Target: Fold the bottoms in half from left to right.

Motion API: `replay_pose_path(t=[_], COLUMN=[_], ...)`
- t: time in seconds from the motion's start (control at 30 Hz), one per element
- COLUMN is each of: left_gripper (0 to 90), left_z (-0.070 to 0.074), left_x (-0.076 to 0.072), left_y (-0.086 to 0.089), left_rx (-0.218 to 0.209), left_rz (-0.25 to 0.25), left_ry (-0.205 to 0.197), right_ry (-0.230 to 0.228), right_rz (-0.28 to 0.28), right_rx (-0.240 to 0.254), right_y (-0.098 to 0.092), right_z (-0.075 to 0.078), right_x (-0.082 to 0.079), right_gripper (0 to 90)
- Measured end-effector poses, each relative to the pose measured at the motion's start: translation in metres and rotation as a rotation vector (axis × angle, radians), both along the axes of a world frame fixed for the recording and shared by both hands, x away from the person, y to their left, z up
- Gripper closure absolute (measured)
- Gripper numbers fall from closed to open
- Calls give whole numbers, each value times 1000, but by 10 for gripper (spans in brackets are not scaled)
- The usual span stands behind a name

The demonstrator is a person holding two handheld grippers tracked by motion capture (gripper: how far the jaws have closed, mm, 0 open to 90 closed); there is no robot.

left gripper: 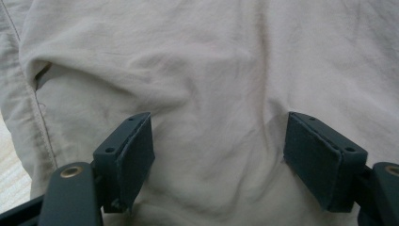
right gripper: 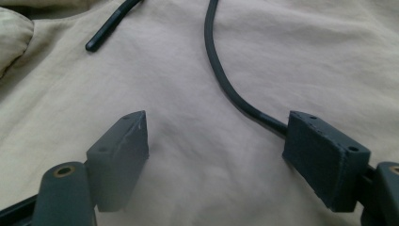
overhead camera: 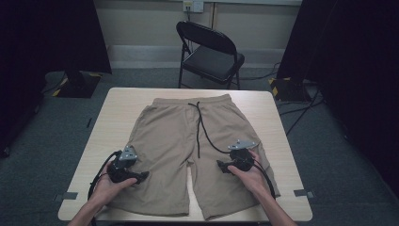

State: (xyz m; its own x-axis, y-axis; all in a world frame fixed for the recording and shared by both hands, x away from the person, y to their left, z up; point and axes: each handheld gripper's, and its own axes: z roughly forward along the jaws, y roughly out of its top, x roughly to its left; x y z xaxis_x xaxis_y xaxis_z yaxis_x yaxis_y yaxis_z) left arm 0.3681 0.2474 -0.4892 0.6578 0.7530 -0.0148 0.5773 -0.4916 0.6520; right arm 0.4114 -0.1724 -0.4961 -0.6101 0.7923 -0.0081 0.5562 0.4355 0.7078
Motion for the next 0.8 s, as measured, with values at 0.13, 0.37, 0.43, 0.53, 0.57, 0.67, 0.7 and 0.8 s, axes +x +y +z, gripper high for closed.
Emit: replay_pose_path(t=[0.13,0.37,0.43,0.53,0.57,0.67,0.7,0.8], left_gripper=[233,233,233,233,229,216,216,214], left_z=[-1,-2,-1,-1,-1,-1,-1,0], left_x=[-2,-7,-8,-11,-12,-13,-13,-12], left_y=[-4,-17,-18,-24,-26,-30,-30,-31], left_rx=[-7,-11,-9,-8,-5,-1,-5,2], left_rz=[0,-39,-46,-68,-73,-100,-98,-97], left_ry=[-7,-15,-14,-13,-9,-6,-6,1], right_ry=[-3,-6,-9,-6,4,6,4,9], right_rz=[-2,-15,-15,-15,-17,-22,-22,-27], right_rx=[2,3,5,5,-2,-2,-4,-5], right_y=[-5,-18,-20,-27,-32,-35,-35,-34], right_z=[0,0,-1,0,1,1,1,1], right_x=[-5,-16,-19,-25,-28,-30,-30,-30], right_gripper=[218,218,219,219,219,219,219,212])
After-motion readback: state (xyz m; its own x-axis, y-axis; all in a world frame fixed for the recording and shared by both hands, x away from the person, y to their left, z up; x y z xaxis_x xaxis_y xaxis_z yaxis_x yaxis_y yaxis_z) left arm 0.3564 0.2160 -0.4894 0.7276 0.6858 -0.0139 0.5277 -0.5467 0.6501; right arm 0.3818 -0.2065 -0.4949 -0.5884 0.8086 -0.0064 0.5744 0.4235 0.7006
